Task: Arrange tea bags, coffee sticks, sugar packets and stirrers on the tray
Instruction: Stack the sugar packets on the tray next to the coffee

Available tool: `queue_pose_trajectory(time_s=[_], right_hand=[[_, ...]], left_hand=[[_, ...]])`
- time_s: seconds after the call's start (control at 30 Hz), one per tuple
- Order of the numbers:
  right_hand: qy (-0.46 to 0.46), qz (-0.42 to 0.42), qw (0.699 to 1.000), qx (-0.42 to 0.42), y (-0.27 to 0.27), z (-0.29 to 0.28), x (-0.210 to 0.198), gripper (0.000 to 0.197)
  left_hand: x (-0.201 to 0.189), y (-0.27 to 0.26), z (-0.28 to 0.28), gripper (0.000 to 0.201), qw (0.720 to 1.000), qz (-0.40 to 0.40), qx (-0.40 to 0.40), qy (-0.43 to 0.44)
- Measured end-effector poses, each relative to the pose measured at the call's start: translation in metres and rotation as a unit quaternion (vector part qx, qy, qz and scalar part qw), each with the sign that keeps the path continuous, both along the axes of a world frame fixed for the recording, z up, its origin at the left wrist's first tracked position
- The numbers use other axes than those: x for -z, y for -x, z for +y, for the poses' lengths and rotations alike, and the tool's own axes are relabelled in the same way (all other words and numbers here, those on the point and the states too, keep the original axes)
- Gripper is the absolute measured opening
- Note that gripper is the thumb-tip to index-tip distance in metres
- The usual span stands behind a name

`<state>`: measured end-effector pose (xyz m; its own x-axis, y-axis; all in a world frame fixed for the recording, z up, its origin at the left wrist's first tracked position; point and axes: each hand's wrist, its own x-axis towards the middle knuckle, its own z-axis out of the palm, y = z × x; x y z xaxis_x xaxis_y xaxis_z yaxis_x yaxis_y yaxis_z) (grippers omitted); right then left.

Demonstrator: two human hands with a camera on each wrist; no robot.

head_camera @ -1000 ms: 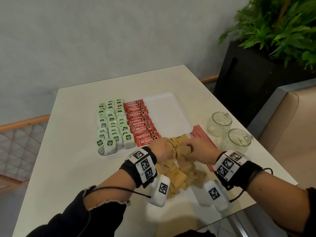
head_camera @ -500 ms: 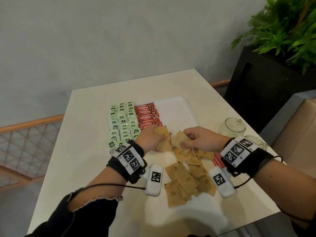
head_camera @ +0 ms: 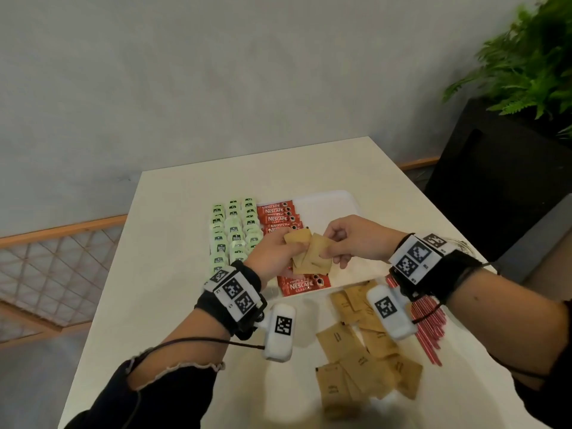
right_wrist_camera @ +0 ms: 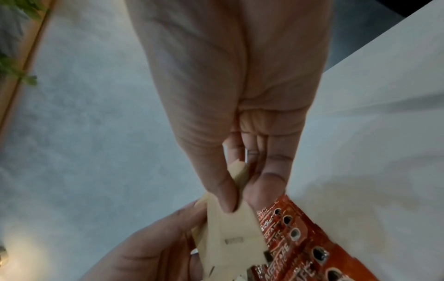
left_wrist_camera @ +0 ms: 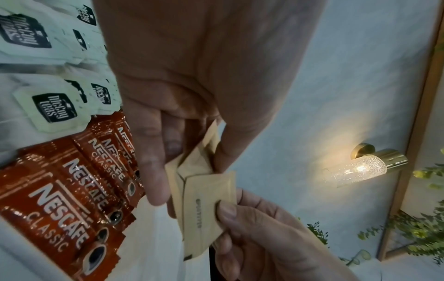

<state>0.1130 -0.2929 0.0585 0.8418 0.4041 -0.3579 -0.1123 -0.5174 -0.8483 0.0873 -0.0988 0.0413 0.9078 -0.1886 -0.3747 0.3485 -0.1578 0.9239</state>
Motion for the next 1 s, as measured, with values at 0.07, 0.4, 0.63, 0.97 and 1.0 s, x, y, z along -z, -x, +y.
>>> queue_pose_trajectory(time_s=[0.07, 0.4, 0.63, 0.97, 1.0], right_hand=[[-0.005, -0.008, 1.000, 0.022, -0.010, 0.004, 0.001, 0.027], [-0.048, 0.010, 0.987, 0.151, -0.065, 0.023, 0.024, 0.023], [-0.018, 0.020, 0.965, 0.260, -0.125, 0.019, 0.049, 0.019], [0.097, 0.005, 0.968, 0.230, -0.174, 0.036, 0.074, 0.022], [0.100, 0.005, 0.969, 0.226, -0.175, 0.036, 0.075, 0.023]], left_hand=[[0.000, -0.006, 0.001, 0.024, 1.000, -0.007, 0.000, 0.008], [0.019, -0.053, -0.002, 0.016, 0.988, -0.066, -0.138, 0.012], [0.029, -0.077, 0.021, 0.013, 0.976, -0.087, -0.202, 0.008], [0.042, -0.091, 0.037, 0.017, 0.976, -0.034, -0.211, 0.038], [0.042, -0.092, 0.037, 0.017, 0.976, -0.031, -0.212, 0.036]])
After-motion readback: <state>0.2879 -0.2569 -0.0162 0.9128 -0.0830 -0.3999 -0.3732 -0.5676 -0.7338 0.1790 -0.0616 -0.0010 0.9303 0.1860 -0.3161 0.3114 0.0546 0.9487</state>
